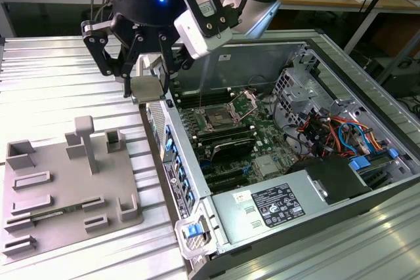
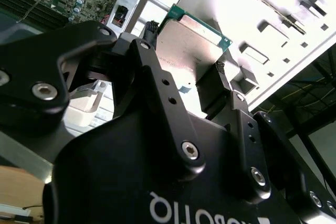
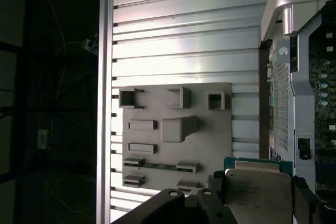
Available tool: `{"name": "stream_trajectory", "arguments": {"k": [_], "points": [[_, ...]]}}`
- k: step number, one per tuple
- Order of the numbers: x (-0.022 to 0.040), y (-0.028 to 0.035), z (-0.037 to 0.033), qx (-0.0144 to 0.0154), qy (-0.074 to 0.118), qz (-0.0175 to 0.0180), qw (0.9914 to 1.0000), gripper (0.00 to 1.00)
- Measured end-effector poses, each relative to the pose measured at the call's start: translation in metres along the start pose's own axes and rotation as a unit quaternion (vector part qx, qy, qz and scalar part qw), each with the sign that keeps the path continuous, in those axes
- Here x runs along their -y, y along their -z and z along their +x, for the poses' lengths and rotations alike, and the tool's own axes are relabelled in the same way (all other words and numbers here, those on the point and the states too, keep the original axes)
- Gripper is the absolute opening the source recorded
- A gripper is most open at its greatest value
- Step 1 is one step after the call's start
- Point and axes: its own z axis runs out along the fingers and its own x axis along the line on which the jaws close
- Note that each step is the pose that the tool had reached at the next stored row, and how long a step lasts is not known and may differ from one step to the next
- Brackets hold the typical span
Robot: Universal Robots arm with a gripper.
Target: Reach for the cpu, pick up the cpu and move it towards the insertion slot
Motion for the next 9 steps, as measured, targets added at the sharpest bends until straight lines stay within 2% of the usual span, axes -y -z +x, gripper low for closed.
{"name": "stream_trajectory", "arguments": {"k": [9], "points": [[0.0,-0.0004,-0.003,0.0,0.0,0.0,1.0,0.55]]}}
